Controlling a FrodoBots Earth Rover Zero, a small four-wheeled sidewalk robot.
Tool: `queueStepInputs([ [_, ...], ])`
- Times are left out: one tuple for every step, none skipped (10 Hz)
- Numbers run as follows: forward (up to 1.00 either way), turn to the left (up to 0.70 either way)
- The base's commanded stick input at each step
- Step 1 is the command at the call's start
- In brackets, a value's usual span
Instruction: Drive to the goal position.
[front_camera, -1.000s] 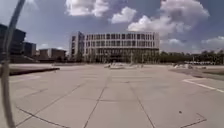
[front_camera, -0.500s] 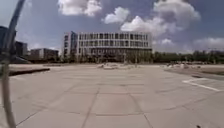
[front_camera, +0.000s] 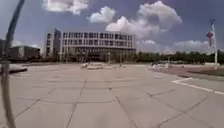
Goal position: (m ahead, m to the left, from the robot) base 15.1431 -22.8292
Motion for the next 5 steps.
queueStepInputs([
  [0.85,-0.02],
  [0.85,0.00],
  [0.85,0.00],
  [0.85,0.00],
  [0.85,0.00],
])
